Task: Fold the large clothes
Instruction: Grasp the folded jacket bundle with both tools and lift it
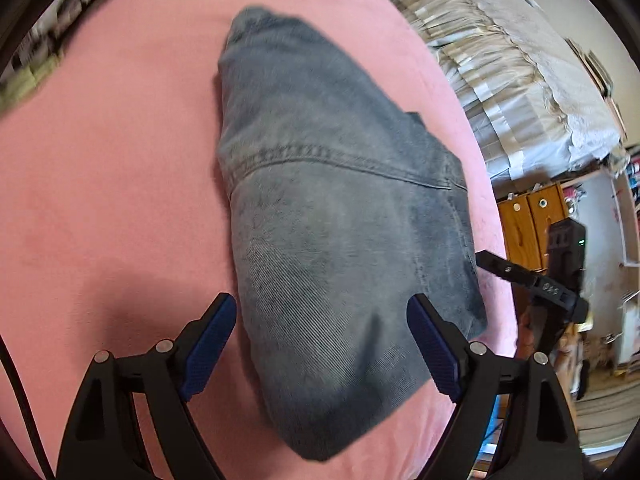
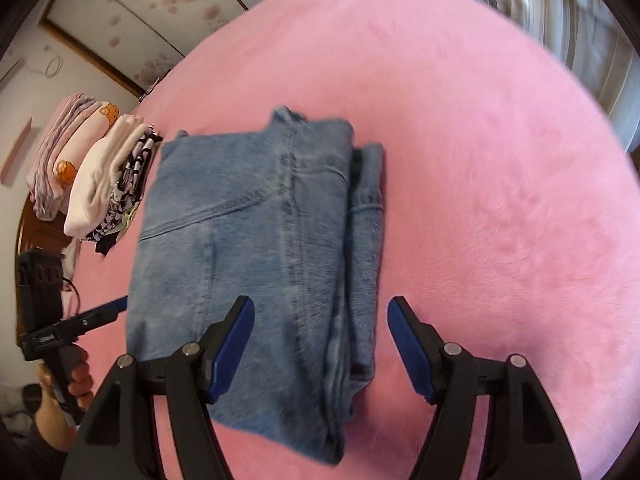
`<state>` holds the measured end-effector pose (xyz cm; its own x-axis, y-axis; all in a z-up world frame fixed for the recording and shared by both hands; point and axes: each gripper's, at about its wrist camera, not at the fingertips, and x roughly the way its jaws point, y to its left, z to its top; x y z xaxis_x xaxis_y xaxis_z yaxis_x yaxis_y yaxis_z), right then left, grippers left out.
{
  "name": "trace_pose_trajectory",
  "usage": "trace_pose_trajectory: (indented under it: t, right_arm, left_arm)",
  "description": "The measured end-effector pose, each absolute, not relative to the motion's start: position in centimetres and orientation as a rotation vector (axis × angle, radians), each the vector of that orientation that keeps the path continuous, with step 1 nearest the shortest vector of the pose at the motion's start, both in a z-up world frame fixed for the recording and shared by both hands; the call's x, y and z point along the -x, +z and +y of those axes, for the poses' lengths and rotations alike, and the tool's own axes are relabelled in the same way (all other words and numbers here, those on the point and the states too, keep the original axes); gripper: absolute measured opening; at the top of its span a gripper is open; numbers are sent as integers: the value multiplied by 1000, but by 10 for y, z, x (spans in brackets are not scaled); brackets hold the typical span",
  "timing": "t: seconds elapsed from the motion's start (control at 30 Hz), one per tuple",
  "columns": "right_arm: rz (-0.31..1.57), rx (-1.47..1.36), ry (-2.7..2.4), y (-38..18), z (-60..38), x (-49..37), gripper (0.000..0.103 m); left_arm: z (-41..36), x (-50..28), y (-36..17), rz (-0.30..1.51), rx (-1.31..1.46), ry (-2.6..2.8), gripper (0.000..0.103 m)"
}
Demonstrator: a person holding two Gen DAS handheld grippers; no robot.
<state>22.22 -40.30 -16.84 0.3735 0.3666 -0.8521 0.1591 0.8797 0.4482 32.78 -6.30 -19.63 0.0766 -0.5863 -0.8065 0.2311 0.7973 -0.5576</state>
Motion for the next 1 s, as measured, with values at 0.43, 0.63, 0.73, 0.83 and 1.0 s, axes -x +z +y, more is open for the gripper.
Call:
trace_pose_trajectory:
  t: [0.43,0.63,0.73,0.83,1.0]
  right_arm:
    - [1172,-565,399,-213,-380,-269,73]
    - [1196,-516,440,-214,-369,-277,87]
    - [1200,-459,438,-213,-359,-277,92]
    - [1222,-415,427,-213,-351,-282,98]
    - [1241,-365,406,-213,-337,-286,103]
  left_arm:
    - [-95,-349,-240,1366,313,-673,94]
    - [-115,-346,-239,1348,211,-656,99]
    - [-117,-348,-240,1355,212,-656,100]
    - [-120,-348,-240,1368,196,-649,101]
    - [-130,-352,-242,1390,187,-644,102]
